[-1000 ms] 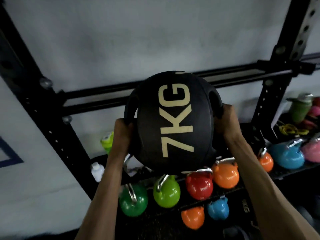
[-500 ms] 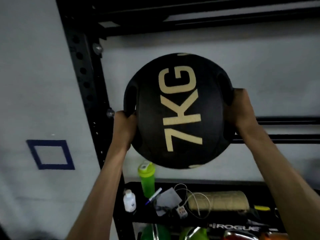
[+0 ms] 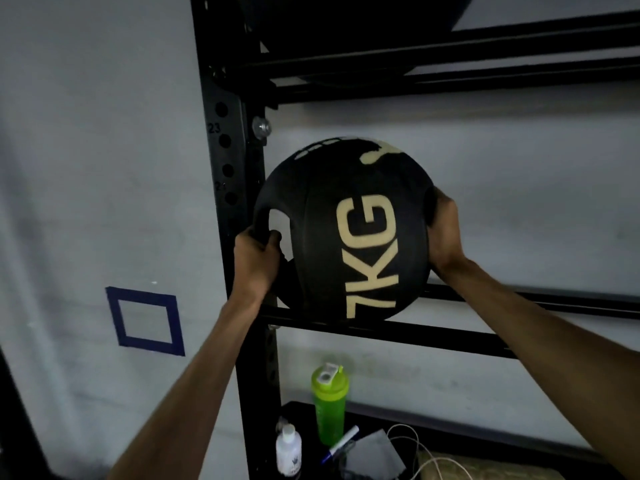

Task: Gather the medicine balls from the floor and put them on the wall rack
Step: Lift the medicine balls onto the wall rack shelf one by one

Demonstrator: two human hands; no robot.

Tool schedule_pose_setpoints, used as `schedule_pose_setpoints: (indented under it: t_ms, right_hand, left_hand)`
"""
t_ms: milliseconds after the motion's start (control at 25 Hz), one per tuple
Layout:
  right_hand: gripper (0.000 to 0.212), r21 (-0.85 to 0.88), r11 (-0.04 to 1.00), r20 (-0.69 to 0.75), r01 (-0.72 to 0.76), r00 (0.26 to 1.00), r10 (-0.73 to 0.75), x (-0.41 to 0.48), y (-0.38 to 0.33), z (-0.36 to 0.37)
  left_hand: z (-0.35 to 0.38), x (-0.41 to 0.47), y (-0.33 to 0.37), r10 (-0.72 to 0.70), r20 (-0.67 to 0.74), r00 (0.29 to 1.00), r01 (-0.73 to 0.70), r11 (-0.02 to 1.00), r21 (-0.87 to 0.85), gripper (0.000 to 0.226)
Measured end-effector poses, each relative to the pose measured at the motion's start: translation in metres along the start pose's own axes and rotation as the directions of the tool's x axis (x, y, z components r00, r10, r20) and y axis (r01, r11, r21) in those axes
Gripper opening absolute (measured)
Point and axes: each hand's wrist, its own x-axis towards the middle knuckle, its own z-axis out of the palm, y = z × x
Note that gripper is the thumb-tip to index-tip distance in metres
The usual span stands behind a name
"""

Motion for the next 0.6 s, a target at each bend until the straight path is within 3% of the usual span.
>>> schedule_pose_setpoints:
  t_ms: [80,320,520,600]
  right_hand:
    - [0.039,0.001,1.000,-0.016,-0.024,1.000,0.024,-0.003,0.013,0.010]
    - [0.060,0.005,0.996,0.013,-0.093,0.996,0.093,0.002,0.027,0.030]
    - [0.027,0.073,0.997,0.085,-0.027,0.996,0.021,0.015,0.032,0.048]
    - [0.025,0.065,0.996,0.123,-0.053,0.991,0.045,0.025,0.045,0.058]
  left_hand:
    - [0.000,0.005,-0.014,0.019,0.001,1.000,-0.019,0.999,0.030,0.022]
    - [0.002,0.018,-0.034,0.075,0.011,0.997,-0.076,0.996,0.044,0.012]
    - [0.004,0.019,-0.045,0.035,-0.046,0.998,-0.031,0.996,0.083,0.011]
    - [0.006,0.021,-0.051,-0.001,-0.088,0.996,0.010,0.994,0.106,0.017]
